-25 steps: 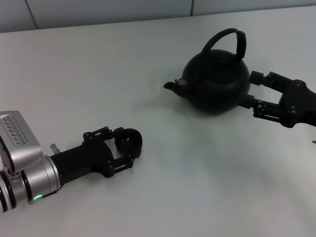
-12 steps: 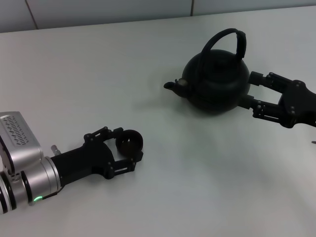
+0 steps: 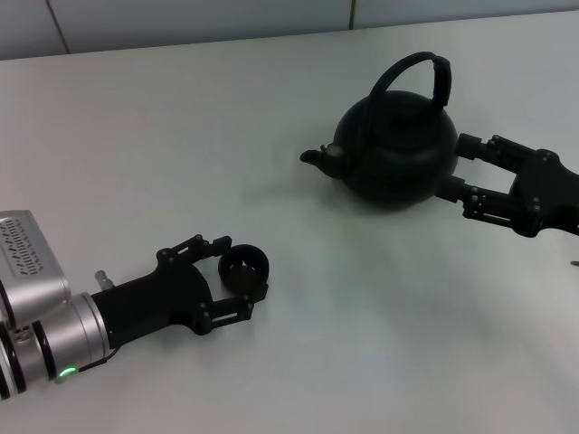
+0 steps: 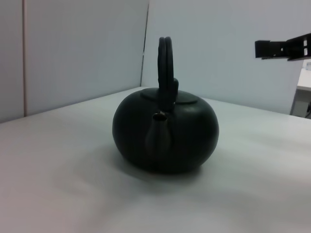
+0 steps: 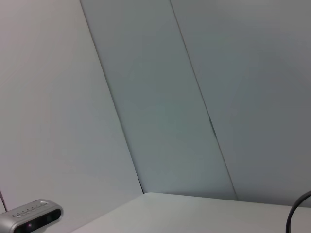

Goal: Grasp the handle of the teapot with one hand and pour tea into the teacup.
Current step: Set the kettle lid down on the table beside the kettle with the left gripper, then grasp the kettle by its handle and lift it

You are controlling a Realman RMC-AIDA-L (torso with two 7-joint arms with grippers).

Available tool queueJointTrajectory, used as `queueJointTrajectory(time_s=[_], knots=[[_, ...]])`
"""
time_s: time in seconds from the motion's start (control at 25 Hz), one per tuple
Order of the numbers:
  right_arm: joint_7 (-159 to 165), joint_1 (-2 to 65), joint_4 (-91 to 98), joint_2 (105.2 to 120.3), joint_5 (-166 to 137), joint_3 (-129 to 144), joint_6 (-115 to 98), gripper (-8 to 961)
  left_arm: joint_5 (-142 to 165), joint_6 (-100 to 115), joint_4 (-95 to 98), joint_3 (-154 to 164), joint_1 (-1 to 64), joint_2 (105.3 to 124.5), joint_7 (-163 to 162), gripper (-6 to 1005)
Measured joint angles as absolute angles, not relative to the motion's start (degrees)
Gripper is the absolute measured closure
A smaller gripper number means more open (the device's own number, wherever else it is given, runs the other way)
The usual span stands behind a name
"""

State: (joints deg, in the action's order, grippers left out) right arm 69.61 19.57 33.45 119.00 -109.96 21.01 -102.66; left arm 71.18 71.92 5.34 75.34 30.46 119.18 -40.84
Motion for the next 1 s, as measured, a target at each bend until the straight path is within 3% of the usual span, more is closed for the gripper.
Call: queueJointTrajectory(time_s=[0.64,1.0], knots=[[69.6,19.3,33.4,119.0,-110.0,21.0,-102.7,134,70.8,76.3,13.0,75.9,25.2,119.08,-40.8,162],[69.5,19.1,33.0,119.09,-109.9,21.0,-102.6,136,73.9,83.7,16.9,77.6,24.2,118.0,-43.8,163]])
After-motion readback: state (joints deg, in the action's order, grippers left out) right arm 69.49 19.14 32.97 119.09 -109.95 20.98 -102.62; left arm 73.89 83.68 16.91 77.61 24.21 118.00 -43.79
